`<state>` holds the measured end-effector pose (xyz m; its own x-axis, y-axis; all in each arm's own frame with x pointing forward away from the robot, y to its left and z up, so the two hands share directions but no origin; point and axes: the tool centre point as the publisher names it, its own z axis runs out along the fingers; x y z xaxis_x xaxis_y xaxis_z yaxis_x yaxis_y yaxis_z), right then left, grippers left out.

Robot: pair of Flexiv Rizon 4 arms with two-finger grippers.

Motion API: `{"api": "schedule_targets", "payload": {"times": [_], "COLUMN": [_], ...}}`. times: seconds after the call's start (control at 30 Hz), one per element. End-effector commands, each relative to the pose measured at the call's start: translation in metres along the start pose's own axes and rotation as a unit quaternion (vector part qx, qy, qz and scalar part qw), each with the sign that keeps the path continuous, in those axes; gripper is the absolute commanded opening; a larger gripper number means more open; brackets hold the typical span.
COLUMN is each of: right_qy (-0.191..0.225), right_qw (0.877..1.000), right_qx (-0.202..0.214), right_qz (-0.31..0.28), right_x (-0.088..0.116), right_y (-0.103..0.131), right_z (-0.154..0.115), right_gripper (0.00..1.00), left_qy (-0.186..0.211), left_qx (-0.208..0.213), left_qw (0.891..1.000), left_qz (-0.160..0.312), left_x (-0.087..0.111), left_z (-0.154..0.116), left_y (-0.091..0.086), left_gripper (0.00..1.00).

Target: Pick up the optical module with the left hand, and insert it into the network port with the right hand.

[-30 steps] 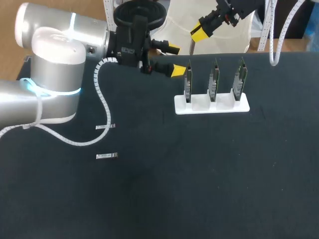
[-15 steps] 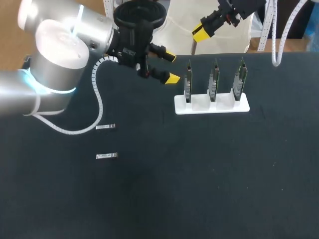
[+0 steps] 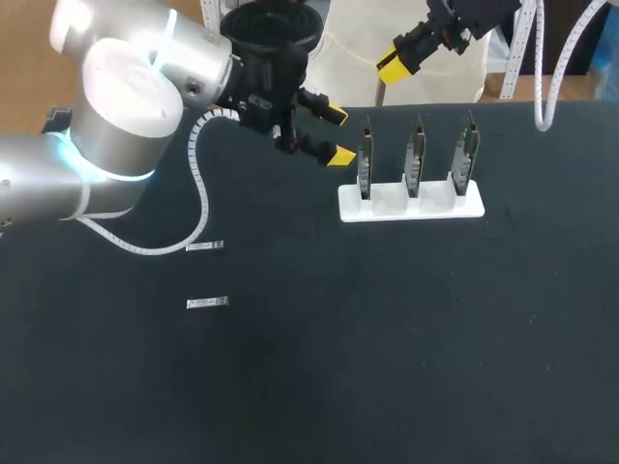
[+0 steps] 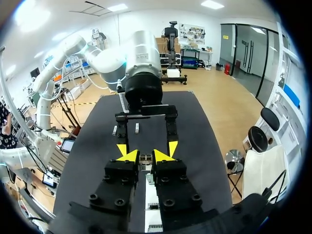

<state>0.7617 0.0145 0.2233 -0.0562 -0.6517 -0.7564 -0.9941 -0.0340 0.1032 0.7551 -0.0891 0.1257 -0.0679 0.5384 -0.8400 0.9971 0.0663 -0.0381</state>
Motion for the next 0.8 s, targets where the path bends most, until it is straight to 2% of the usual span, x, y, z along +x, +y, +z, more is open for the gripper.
{"api": "schedule_targets", "payload": {"times": [0.03, 0.53, 0.8], "right_qy": [0.002, 0.013, 0.038], "right_qw": [1.000, 1.000, 0.999], "right_qx": [0.003, 0.009, 0.001], "right_qz": [-0.001, -0.004, -0.017], "right_x": [0.000, 0.004, 0.005], "right_y": [0.004, 0.007, 0.005], "right_z": [-0.001, -0.003, 0.008], "right_gripper": [0.00, 0.00, 0.00], "left_qy": [0.004, 0.014, 0.014], "left_qx": [0.006, 0.010, 0.010], "left_qw": [1.000, 1.000, 1.000], "left_qz": [0.000, -0.006, -0.006], "left_x": [0.000, 0.005, 0.005], "left_z": [0.004, 0.007, 0.007], "left_y": [0.005, 0.003, 0.003], "left_gripper": [1.00, 1.00, 1.00]}}
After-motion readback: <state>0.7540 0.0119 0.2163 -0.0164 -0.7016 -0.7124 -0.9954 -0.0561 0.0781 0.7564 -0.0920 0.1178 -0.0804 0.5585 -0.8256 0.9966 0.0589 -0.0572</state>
